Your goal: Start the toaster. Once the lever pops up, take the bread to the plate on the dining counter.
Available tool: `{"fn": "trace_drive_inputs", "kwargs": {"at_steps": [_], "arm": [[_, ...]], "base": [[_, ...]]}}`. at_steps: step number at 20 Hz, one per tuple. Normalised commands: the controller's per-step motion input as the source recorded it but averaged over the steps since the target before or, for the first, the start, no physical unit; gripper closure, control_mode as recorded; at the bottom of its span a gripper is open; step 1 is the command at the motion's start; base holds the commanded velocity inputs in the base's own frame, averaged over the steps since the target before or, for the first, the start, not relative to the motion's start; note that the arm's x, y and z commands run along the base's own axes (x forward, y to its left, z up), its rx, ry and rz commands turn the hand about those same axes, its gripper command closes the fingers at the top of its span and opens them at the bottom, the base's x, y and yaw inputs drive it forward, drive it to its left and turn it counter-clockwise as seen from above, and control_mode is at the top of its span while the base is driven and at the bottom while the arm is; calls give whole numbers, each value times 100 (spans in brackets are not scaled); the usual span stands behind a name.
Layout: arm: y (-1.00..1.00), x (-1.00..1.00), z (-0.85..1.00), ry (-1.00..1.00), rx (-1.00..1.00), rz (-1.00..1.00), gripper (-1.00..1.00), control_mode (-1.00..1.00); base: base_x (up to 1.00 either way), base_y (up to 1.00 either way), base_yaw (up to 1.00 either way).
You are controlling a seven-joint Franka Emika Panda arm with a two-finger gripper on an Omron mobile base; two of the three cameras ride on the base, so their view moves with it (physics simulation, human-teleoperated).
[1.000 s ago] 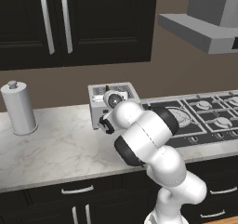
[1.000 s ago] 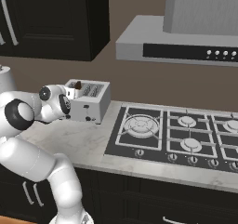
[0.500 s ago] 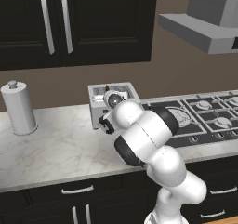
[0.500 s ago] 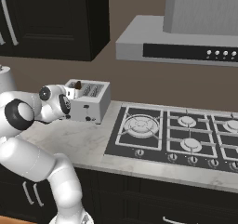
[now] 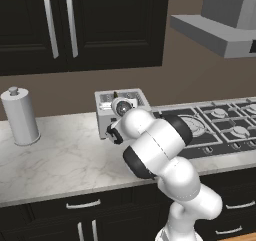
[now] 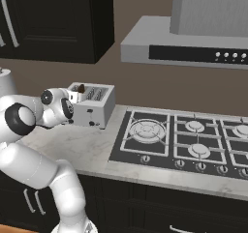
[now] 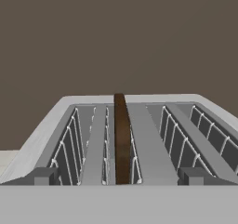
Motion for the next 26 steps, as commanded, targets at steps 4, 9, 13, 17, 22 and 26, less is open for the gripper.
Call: {"fn": "trace_drive_inputs", "kwargs": {"at_steps": [4, 9, 13, 17, 22, 26], "arm": [[0, 0, 0, 0, 0, 0, -100, -100], [0, 0, 0, 0, 0, 0, -100, -100], [0, 0, 0, 0, 0, 0, -100, -100], [-6, 1, 0, 0, 0, 0, -100, -100], [-8, 5, 0, 0, 0, 0, -100, -100], [-8, 10, 0, 0, 0, 0, -100, -100]], "base": [[0, 0, 0], [0, 0, 0], [0, 0, 0], [0, 0, 0], [0, 0, 0], [0, 0, 0]]}}
